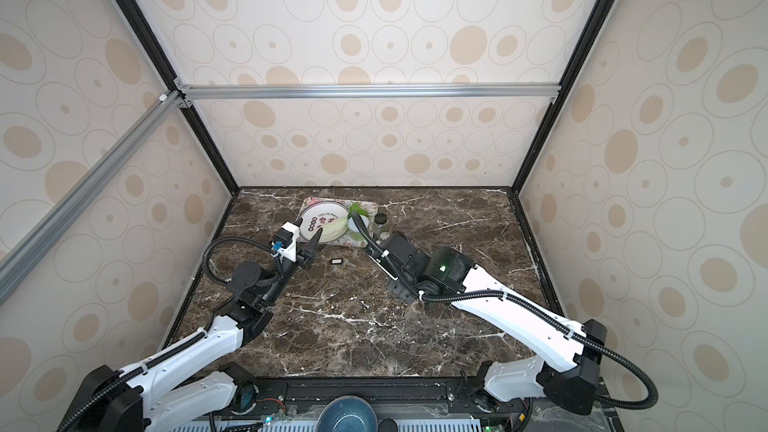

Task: Put the keys on the keyring
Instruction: 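Open the left gripper and lift it away while the right gripper carries the plate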

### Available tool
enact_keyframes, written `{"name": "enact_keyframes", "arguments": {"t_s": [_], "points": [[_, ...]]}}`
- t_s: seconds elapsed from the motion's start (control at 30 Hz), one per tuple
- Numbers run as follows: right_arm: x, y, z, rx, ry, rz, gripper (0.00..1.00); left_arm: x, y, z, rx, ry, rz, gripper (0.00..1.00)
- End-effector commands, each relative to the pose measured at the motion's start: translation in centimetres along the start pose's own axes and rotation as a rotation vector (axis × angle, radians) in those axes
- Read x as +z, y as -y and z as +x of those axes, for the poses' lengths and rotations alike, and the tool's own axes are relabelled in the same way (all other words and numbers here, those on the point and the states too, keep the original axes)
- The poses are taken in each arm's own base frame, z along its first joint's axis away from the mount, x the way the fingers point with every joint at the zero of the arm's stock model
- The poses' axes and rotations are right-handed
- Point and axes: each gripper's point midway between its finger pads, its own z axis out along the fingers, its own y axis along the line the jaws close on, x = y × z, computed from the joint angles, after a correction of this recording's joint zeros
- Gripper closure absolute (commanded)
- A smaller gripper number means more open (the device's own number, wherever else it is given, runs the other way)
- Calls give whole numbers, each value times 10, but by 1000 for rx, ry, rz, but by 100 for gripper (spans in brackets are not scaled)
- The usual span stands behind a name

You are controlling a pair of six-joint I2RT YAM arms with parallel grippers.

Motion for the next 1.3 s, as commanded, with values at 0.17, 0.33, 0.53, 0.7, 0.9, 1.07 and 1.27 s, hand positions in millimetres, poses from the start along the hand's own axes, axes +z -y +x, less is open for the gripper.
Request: {"name": "enact_keyframes", "arguments": {"t_s": [0.17,0.33,0.53,0.7,0.9,1.07,1.27], "points": [[-22,-12,32,-379,-90,-80,100,-3,-7,-12,-25,48,-18,44],[-24,3,38,-493,-195,2,99,-2,-7,-11,-27,46,-14,44],[-36,16,39,-659,-269,114,98,-1,-8,-10,-24,43,-15,43],[-32,31,36,-816,-332,279,99,0,-8,-9,-21,42,-16,43],[-20,33,41,-901,-376,332,100,0,-8,-9,-23,41,-14,43],[-22,30,43,-858,-357,300,100,-3,-10,-11,-25,50,-17,43],[-17,25,44,-817,-348,286,100,-5,-10,-12,-26,56,-18,43]]}}
